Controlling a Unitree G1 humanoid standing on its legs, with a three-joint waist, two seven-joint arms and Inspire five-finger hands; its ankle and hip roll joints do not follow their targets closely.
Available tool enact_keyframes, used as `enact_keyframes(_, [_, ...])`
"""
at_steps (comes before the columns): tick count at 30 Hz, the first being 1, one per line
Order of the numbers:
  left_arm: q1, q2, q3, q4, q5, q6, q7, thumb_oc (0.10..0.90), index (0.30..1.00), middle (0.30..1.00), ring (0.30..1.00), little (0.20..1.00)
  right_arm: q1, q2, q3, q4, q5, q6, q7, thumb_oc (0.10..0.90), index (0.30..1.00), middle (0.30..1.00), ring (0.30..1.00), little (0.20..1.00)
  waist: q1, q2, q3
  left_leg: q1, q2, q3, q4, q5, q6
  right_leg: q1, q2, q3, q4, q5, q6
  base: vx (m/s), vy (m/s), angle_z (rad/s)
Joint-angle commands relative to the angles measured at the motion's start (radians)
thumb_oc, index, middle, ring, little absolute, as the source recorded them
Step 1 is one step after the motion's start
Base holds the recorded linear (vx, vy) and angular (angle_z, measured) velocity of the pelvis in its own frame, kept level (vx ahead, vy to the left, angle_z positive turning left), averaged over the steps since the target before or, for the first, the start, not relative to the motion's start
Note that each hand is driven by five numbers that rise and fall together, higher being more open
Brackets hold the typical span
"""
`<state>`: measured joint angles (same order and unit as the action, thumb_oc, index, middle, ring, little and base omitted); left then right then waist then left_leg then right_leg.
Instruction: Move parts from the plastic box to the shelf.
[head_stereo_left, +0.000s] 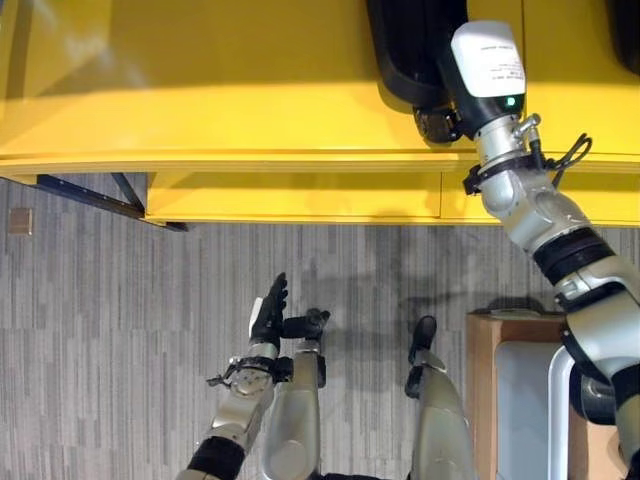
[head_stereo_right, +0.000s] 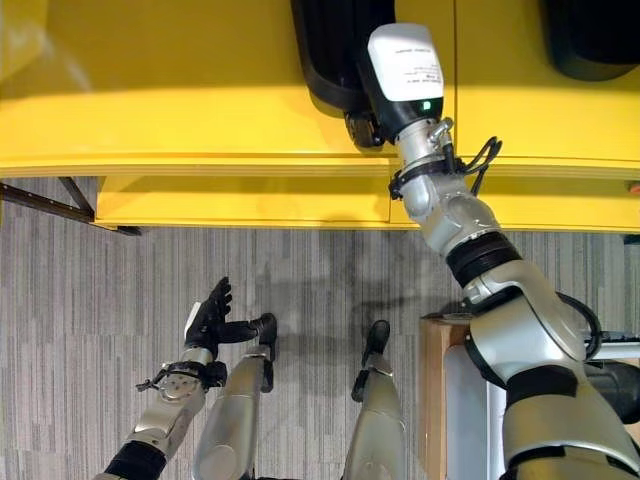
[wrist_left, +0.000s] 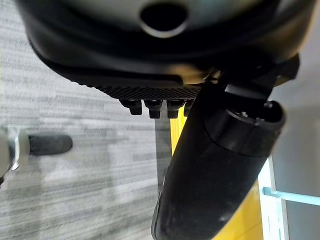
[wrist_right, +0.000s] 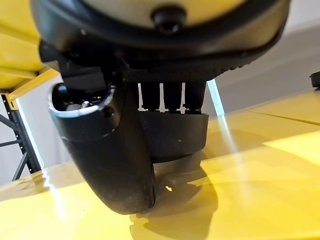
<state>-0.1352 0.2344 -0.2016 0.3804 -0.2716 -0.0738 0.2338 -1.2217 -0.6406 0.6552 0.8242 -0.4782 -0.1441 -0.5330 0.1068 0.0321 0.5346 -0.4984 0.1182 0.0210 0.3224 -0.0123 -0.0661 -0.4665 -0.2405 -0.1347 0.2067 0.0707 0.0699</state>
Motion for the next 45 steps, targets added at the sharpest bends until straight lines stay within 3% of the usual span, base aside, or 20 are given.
enact_keyframes(1, [0.03,0.031,0.004,-0.131,-0.021,-0.09,0.025,0.9,1.0,1.0,1.0,1.0,-0.02,-0.096,0.043,0.135,0.01,0.118,0.011,0.4,0.3,0.3,0.3,0.3,0.018,-0.006,-0.015,0.031,0.045,-0.046,0.051,-0.131,-0.014,0.073,-0.052,0.039,-0.012,0.017,0.011,0.0,0.0,0.0])
enact_keyframes(29, [0.017,0.028,0.001,-0.134,-0.042,-0.113,0.036,0.9,1.0,1.0,1.0,1.0,-0.074,-0.075,0.115,0.307,0.058,0.123,0.034,0.4,0.3,0.3,0.3,0.3,0.039,-0.002,-0.015,0.019,0.03,-0.066,0.039,-0.128,-0.011,0.088,-0.06,0.012,-0.035,0.018,0.01,0.0,0.003,0.01])
enact_keyframes(30, [0.016,0.028,0.001,-0.132,-0.042,-0.114,0.036,0.9,1.0,1.0,1.0,1.0,-0.072,-0.074,0.112,0.303,0.061,0.123,0.035,0.422,0.33,0.33,0.33,0.33,0.038,-0.003,-0.015,0.018,0.029,-0.065,0.041,-0.129,-0.011,0.087,-0.059,0.013,-0.034,0.018,0.011,0.01,0.009,0.08])
enact_keyframes(31, [0.014,0.028,0.0,-0.127,-0.041,-0.114,0.036,0.9,1.0,1.0,1.0,1.0,-0.067,-0.07,0.106,0.29,0.067,0.122,0.039,0.9,1.0,1.0,1.0,1.0,0.037,-0.004,-0.015,0.017,0.029,-0.065,0.045,-0.131,-0.011,0.085,-0.059,0.014,-0.032,0.018,0.01,0.0,0.007,0.07])
enact_keyframes(38, [0.014,0.031,0.009,-0.119,-0.043,-0.115,0.041,0.9,1.0,1.0,1.0,1.0,-0.063,-0.072,0.086,0.167,0.057,0.123,0.042,0.9,1.0,1.0,1.0,1.0,0.028,-0.01,-0.015,0.017,0.03,-0.06,0.058,-0.14,-0.011,0.083,-0.058,0.021,-0.028,0.018,0.01,0.0,0.001,0.0])
enact_keyframes(45, [0.022,0.043,0.033,-0.11,-0.041,-0.108,0.05,0.9,1.0,1.0,1.0,1.0,-0.018,-0.088,-0.004,-0.103,-0.011,0.13,0.042,0.9,1.0,1.0,1.0,1.0,0.012,-0.023,-0.015,0.027,0.033,-0.057,0.067,-0.143,-0.015,0.093,-0.056,0.025,-0.023,0.015,0.01,0.0,-0.001,-0.02])
